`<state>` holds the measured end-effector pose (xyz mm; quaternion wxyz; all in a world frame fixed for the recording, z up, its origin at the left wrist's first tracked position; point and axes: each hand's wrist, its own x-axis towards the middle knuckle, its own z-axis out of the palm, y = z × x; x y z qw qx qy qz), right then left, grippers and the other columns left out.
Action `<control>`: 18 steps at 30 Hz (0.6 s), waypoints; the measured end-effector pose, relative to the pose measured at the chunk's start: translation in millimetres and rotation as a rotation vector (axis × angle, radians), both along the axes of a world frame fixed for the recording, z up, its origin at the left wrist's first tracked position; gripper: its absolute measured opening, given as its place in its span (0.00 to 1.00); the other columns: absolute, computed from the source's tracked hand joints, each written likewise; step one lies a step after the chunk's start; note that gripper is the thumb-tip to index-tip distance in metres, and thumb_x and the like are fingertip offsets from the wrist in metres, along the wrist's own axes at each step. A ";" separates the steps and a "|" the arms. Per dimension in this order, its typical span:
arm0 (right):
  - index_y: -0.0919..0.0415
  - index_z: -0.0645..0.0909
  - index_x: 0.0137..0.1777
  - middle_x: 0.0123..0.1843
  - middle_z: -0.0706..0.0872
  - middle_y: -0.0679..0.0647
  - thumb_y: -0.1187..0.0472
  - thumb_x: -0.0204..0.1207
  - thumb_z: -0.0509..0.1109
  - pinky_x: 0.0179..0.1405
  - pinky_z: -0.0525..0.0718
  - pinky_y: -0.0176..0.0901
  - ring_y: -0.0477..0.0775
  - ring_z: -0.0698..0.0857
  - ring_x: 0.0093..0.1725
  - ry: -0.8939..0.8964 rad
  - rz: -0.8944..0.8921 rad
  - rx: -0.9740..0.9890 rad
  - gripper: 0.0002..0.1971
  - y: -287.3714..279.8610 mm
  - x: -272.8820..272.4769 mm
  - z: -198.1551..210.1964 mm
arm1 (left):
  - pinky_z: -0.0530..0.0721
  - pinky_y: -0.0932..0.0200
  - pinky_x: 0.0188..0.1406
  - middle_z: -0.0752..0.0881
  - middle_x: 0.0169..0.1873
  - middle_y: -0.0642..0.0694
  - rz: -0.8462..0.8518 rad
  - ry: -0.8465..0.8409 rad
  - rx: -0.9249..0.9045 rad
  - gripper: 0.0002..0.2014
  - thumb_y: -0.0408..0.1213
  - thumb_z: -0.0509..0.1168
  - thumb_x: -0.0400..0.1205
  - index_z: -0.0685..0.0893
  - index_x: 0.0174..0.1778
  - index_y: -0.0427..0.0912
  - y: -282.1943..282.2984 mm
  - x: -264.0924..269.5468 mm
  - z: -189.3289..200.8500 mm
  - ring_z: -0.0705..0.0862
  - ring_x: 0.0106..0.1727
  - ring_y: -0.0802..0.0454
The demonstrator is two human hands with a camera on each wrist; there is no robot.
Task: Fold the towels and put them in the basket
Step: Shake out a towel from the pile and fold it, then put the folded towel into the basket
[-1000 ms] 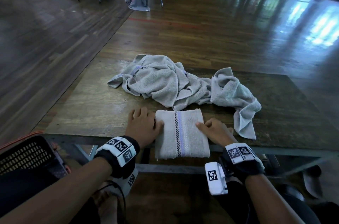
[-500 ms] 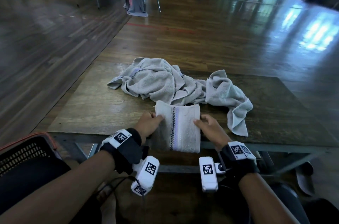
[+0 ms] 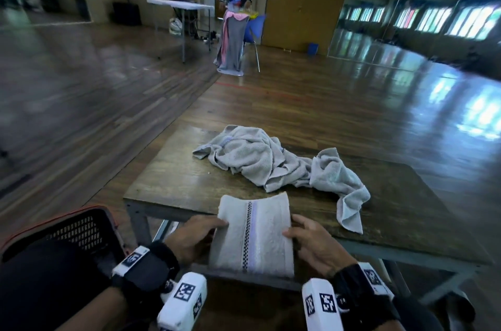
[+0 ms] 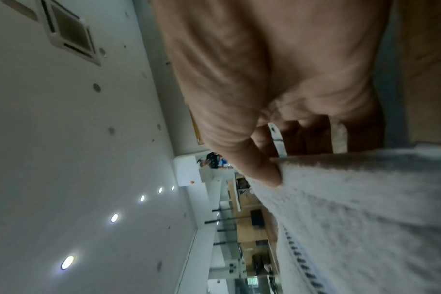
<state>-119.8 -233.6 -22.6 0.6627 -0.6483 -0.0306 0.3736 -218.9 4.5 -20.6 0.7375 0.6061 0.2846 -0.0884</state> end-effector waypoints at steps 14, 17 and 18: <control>0.54 0.79 0.63 0.57 0.89 0.55 0.61 0.81 0.64 0.46 0.86 0.50 0.56 0.88 0.53 -0.348 0.430 0.144 0.13 141.1 1.7 129.5 | 0.75 0.51 0.47 0.84 0.51 0.33 0.358 -0.372 0.134 0.14 0.29 0.66 0.79 0.82 0.60 0.29 78.4 -87.0 125.8 0.80 0.48 0.42; 0.57 0.77 0.67 0.57 0.86 0.59 0.61 0.81 0.64 0.42 0.84 0.50 0.58 0.85 0.53 -0.369 0.503 0.152 0.15 186.0 -6.3 125.1 | 0.69 0.57 0.39 0.81 0.46 0.38 0.445 -0.376 0.123 0.10 0.27 0.64 0.79 0.83 0.55 0.33 100.7 -112.2 125.5 0.76 0.40 0.49; 0.58 0.77 0.66 0.56 0.86 0.59 0.61 0.81 0.64 0.43 0.85 0.51 0.59 0.85 0.53 -0.358 0.529 0.155 0.15 200.9 -9.8 119.5 | 0.67 0.57 0.37 0.80 0.46 0.37 0.473 -0.369 0.117 0.10 0.27 0.64 0.79 0.83 0.55 0.33 110.4 -119.4 120.8 0.74 0.39 0.50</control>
